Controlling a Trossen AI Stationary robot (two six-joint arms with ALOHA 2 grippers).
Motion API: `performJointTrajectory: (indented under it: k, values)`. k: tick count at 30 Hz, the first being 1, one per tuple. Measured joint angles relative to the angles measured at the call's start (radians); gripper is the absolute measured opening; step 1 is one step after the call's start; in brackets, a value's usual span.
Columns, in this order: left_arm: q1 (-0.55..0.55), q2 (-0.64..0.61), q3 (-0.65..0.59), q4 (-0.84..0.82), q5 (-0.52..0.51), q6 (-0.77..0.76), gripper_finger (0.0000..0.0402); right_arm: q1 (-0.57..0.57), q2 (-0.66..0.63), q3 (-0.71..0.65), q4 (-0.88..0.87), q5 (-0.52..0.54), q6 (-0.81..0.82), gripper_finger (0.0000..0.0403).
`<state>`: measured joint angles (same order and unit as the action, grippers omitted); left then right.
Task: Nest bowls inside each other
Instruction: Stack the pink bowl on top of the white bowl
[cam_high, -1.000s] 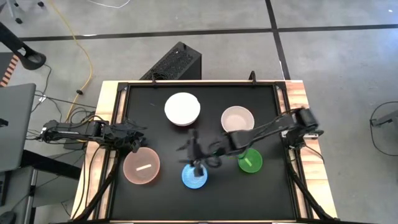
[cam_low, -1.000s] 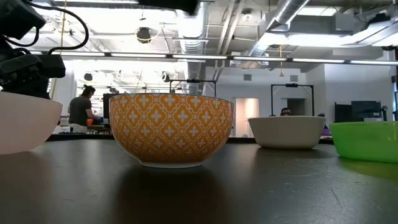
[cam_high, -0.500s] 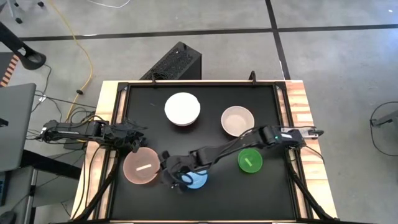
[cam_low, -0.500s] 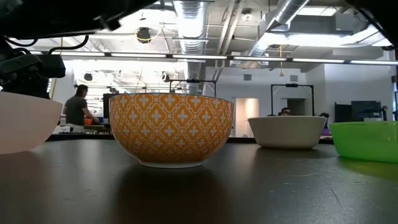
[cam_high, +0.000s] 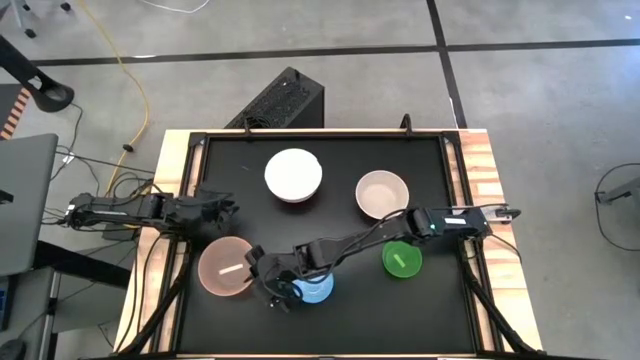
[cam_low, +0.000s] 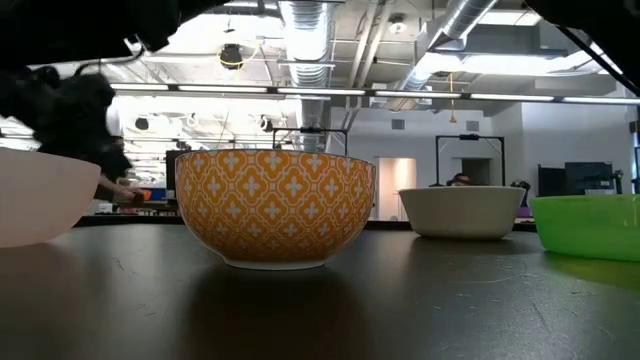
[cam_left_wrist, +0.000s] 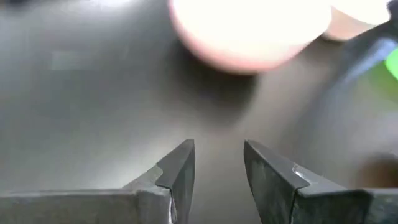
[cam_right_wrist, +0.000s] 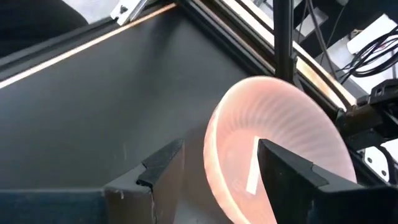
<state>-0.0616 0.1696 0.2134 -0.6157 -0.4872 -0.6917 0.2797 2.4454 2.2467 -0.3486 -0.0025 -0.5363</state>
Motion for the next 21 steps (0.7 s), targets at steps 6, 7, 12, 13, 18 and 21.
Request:
performJointTrajectory:
  k: [6, 7, 12, 13, 18, 21]
  values:
    - [0.0, 0.0, 0.0, 0.205, 0.07, 0.346, 0.0128, -0.024, 0.015, 0.0, 0.01, 0.0, -0.028, 0.0224]
    - [0.0, 0.0, 0.0, 0.222, 0.081, 0.392, 0.0128, -0.027, 0.018, -0.001, 0.003, 0.0, -0.038, 0.0224]
    - [-0.001, -0.008, -0.003, 0.257, 0.033, 0.538, 0.0128, -0.033, 0.037, -0.001, 0.016, -0.002, -0.05, 0.0224]
    - [0.0, -0.014, -0.007, 0.273, 0.03, 0.574, 0.0128, -0.033, 0.038, -0.001, 0.018, -0.002, -0.055, 0.0224]
    - [0.0, -0.103, -0.046, 0.39, 0.165, 0.705, 0.0128, -0.034, 0.048, -0.001, 0.026, -0.001, -0.068, 0.0224]
    - [-0.001, -0.17, -0.06, 0.394, 0.195, 0.724, 0.0128, -0.035, 0.048, -0.001, 0.022, -0.001, -0.07, 0.0224]
